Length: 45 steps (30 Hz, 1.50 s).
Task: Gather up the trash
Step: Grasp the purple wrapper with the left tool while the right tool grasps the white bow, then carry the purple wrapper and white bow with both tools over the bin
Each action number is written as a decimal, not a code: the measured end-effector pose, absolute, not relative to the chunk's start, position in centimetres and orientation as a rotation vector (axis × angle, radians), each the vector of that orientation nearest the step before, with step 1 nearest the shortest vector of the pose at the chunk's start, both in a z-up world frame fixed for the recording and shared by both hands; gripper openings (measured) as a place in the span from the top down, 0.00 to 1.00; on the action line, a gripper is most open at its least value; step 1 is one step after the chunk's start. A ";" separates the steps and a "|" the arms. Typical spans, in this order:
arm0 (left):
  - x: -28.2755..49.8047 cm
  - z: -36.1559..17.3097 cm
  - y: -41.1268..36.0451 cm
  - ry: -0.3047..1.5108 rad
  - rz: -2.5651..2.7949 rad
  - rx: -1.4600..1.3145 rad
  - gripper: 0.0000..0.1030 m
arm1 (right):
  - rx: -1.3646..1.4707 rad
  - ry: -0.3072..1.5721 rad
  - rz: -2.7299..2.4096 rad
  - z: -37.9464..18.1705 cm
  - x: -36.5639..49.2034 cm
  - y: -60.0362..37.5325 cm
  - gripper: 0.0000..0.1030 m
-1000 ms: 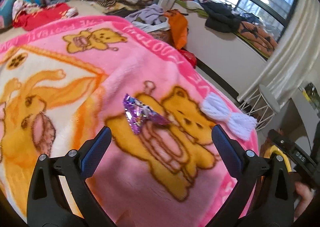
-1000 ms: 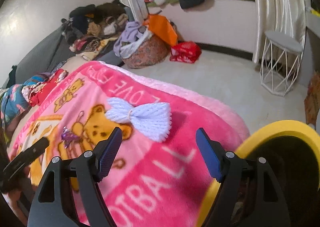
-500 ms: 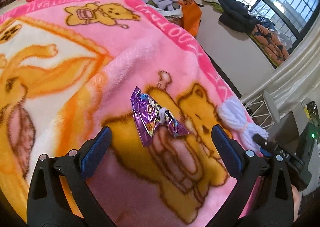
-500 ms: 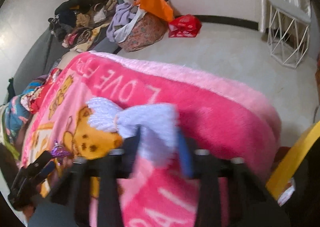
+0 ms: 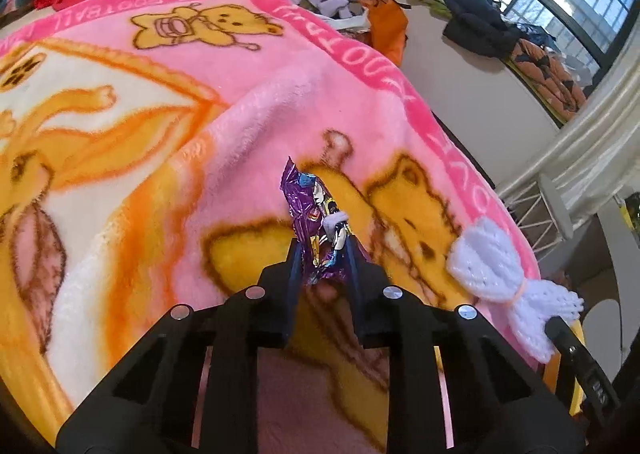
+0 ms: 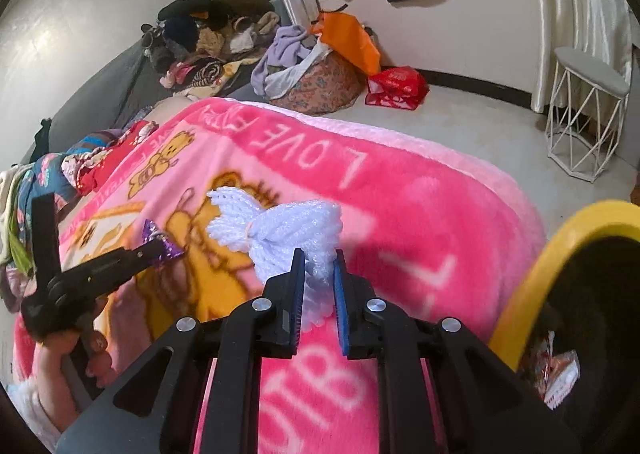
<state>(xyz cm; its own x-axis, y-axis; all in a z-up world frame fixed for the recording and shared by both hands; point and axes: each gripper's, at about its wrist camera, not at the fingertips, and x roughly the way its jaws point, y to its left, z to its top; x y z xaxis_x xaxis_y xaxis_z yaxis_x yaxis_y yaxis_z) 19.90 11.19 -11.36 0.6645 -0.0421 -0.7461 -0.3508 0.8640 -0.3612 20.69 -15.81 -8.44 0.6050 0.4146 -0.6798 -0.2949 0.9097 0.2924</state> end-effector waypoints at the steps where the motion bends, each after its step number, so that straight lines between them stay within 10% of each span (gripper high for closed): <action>1: 19.8 -11.4 11.1 0.833 0.178 -0.509 0.86 | 0.157 0.819 0.411 -8.4 20.2 -15.9 0.87; 45: 14.7 -2.8 -2.5 0.684 -0.174 -0.306 0.87 | 0.253 0.643 0.159 -3.7 10.7 -28.4 0.87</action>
<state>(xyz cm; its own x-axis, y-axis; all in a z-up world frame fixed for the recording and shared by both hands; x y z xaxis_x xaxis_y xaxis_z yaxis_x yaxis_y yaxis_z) 14.67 -2.53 -2.76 0.7631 -0.2566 -0.5931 0.0575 0.9411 -0.3331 10.74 -28.38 -3.71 0.7895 0.2240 -0.5714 -0.0677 0.9571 0.2817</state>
